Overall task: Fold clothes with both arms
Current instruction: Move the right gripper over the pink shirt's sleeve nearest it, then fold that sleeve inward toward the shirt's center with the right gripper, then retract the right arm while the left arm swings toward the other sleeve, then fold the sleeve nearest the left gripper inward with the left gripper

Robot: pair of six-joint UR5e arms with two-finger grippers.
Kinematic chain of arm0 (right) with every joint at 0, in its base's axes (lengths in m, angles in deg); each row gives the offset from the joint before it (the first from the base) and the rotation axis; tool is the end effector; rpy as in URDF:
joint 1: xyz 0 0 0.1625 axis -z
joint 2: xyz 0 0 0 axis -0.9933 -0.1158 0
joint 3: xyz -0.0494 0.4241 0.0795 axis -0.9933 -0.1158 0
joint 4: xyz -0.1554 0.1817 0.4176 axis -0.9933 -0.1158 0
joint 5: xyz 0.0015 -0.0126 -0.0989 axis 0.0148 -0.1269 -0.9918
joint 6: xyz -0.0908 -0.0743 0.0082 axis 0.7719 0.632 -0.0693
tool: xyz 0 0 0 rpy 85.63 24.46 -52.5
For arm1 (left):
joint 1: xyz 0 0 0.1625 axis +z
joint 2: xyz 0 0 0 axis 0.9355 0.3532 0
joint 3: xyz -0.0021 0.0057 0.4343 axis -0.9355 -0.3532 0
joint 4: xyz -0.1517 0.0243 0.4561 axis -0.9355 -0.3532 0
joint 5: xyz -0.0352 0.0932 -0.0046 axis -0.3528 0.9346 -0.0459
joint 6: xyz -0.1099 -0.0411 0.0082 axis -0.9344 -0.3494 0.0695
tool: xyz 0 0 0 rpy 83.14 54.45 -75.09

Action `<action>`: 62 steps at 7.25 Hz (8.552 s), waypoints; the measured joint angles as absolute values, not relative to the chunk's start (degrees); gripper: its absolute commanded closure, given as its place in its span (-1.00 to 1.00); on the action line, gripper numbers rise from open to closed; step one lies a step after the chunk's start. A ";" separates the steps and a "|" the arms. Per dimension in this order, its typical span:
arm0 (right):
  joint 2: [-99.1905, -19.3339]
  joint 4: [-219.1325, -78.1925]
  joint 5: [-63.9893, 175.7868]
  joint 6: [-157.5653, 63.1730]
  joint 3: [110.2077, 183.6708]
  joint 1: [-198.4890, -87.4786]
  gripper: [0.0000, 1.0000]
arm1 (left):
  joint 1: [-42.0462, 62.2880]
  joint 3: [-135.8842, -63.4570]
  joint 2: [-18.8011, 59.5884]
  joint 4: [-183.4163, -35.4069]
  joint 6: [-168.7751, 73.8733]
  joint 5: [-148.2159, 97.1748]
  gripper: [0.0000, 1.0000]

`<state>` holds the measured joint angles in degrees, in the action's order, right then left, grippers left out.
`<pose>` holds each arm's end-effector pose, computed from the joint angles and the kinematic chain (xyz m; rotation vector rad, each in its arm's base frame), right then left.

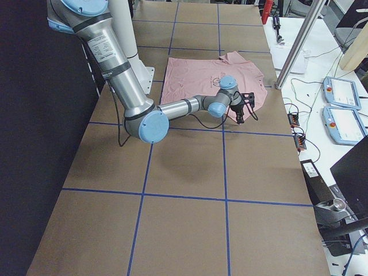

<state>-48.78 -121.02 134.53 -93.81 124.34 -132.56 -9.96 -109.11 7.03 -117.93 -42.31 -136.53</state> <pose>-0.4578 -0.6981 0.4407 0.4081 -0.8297 0.2694 0.0625 -0.6193 0.4379 0.7202 0.8314 0.3507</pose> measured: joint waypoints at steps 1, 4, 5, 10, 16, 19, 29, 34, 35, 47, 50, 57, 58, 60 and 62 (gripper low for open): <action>-48.64 -120.96 133.80 -94.09 124.11 -132.13 -0.10 | -9.96 -109.14 7.04 -117.93 -42.26 -136.53 -1.00; -48.29 -120.86 132.78 -94.24 123.02 -131.16 -0.10 | -9.96 -109.35 6.99 -117.94 -42.21 -136.53 -1.00; -48.27 -120.82 132.52 -94.24 122.68 -130.90 -0.08 | -9.96 -109.39 6.96 -117.94 -42.19 -136.53 -1.00; -48.27 -120.86 131.09 -94.24 122.05 -130.08 0.44 | -9.96 -109.67 6.84 -117.94 -42.13 -136.53 -1.00; -45.72 -122.13 131.09 -94.92 122.21 -130.08 1.00 | -9.96 -109.76 6.55 -117.94 -42.04 -136.53 -1.00; -36.00 -134.48 126.70 -104.34 123.73 -127.13 1.00 | -9.96 -109.70 6.52 -117.94 -42.04 -136.53 -1.00; -39.65 -142.03 151.96 -71.98 129.12 -143.19 -1.00 | -0.22 -108.42 10.54 -117.87 -59.79 -129.87 -0.51; -53.60 -141.47 166.73 -47.07 132.44 -160.13 -1.00 | 11.51 -92.46 24.52 -121.10 -78.16 -112.75 -0.33; -54.11 -141.40 166.84 -46.63 132.54 -160.40 -1.00 | 12.58 -86.36 27.22 -124.98 -79.79 -111.06 -0.33; -56.78 -141.43 166.40 -46.89 134.79 -160.52 -1.00 | 20.58 -70.23 32.88 -135.51 -85.72 -102.34 0.45; -56.78 -141.44 166.38 -47.12 134.77 -160.52 -1.00 | 21.03 -70.46 32.89 -135.61 -86.71 -102.35 1.00; -56.78 -141.44 166.38 -47.29 134.95 -160.46 -1.00 | 22.64 -83.13 39.56 -116.45 -92.49 -102.77 1.00; -56.78 -141.44 166.38 -47.30 134.96 -160.47 -1.00 | 23.88 -83.26 42.02 -113.80 -95.83 -102.68 1.00; -56.78 -141.44 166.38 -47.31 134.92 -160.44 -1.00 | 25.71 -81.13 45.45 -111.81 -99.43 -102.34 -0.26; -56.78 -141.44 166.40 -47.35 135.02 -160.36 -1.00 | 26.71 -76.97 48.73 -111.61 -99.38 -102.15 -1.00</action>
<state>-56.78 -141.44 166.40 -47.35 135.02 -160.36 26.71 -76.97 48.73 -111.61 -99.38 -102.15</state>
